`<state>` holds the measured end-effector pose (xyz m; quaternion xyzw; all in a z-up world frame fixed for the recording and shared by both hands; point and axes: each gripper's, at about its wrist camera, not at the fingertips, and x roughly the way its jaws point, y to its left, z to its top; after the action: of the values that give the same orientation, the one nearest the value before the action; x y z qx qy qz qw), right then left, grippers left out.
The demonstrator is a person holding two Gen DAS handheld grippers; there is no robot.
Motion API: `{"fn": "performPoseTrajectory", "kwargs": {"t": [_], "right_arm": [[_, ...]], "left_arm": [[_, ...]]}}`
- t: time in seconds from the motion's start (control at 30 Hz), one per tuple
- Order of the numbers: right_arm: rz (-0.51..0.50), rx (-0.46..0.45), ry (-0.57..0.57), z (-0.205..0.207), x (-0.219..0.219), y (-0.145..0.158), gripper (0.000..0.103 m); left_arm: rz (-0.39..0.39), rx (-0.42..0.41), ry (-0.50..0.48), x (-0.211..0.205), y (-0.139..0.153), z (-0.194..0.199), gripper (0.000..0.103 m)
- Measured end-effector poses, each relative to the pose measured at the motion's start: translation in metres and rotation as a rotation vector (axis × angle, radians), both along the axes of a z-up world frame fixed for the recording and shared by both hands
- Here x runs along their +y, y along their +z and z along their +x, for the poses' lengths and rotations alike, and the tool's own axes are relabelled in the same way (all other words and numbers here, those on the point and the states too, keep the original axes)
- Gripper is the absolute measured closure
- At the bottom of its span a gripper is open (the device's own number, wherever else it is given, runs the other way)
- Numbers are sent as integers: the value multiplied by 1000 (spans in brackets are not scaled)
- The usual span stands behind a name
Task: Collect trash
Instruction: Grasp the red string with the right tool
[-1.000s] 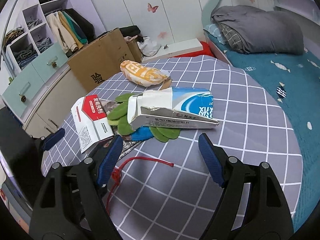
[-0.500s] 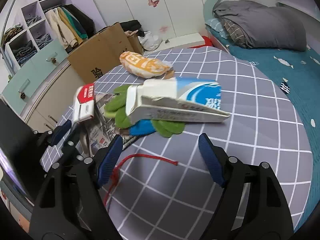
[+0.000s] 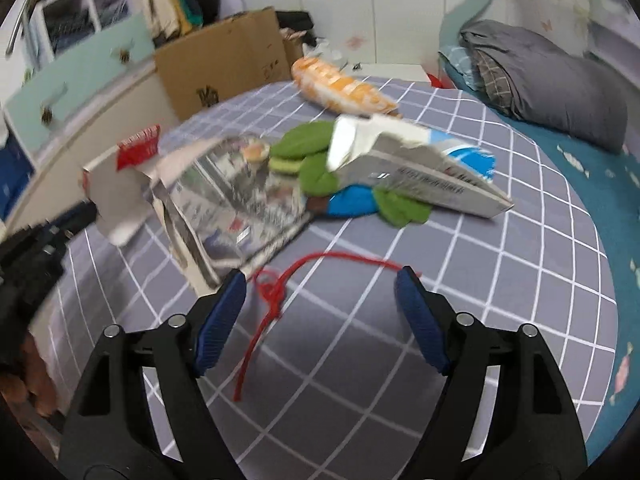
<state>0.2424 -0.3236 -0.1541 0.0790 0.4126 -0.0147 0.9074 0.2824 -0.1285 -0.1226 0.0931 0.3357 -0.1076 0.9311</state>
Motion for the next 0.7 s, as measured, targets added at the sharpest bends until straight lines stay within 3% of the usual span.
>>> {"fn": "performPoseTrajectory", "kwargs": {"t": [0.07,0.1,0.17,0.2,0.37,0.7], "right_arm": [[-27,10,10,1,5,-1,52],[-39,11,7,0,7,-1,71],[-82,17,2,1,9,-1,79],[-76,14,4,1,9,-1,93],[-51,-58,-19,-9,12,13,93],[34,-102,119,9,79,43,94]], "left_arm": [[-34,16,5,12,-2,-5,96],[-51,24,8,19,-3,-6,96],[-80,35,19,31,-5,-9,96],[-89,36,25,36,-5,-11,96],[-168,56,47,66,-9,-19,96],[-254,23,106,120,-1,-33,97]]}}
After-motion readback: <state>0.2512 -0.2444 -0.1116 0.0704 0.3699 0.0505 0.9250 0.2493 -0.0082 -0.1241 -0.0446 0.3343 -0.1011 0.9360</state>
